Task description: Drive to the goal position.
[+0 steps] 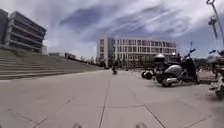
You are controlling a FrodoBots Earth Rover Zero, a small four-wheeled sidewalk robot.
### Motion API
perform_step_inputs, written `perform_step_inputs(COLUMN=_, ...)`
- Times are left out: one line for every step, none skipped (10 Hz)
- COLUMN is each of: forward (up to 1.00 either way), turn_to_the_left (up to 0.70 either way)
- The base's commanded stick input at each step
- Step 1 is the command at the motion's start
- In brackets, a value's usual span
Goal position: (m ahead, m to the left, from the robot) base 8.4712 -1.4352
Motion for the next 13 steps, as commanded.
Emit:
perform_step_inputs(forward=0.7, turn_to_the_left=-0.14)
perform_step_inputs(forward=0.7, turn_to_the_left=-0.14)
perform_step_inputs(forward=0.7, turn_to_the_left=-0.14)
perform_step_inputs(forward=0.7, turn_to_the_left=-0.14)
perform_step_inputs(forward=0.7, turn_to_the_left=-0.01)
perform_step_inputs(forward=0.7, turn_to_the_left=0.0)
perform_step_inputs(forward=0.7, turn_to_the_left=0.0)
perform_step_inputs(forward=0.7, turn_to_the_left=0.0)
perform_step_inputs(forward=0.7, turn_to_the_left=0.0)
perform_step_inputs(forward=0.7, turn_to_the_left=0.0)
perform_step_inputs(forward=0.7, turn_to_the_left=0.0)
perform_step_inputs(forward=0.7, turn_to_the_left=0.0)
perform_step_inputs(forward=0.7, turn_to_the_left=0.0)
